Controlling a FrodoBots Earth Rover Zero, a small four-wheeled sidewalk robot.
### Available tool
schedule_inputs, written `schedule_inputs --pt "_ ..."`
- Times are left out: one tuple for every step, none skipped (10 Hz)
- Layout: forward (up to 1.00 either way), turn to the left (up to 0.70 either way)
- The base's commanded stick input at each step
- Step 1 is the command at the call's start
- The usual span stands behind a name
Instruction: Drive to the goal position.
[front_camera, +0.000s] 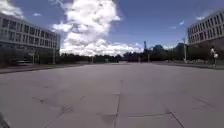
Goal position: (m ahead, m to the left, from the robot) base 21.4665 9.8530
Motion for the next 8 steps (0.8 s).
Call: schedule_inputs --pt "0.70 0.00" --pt "0.70 0.00" --pt "0.70 0.00" --pt "0.70 0.00" --pt "0.70 0.00" --pt "0.70 0.00" --pt "0.70 0.00" --pt "0.70 0.00"
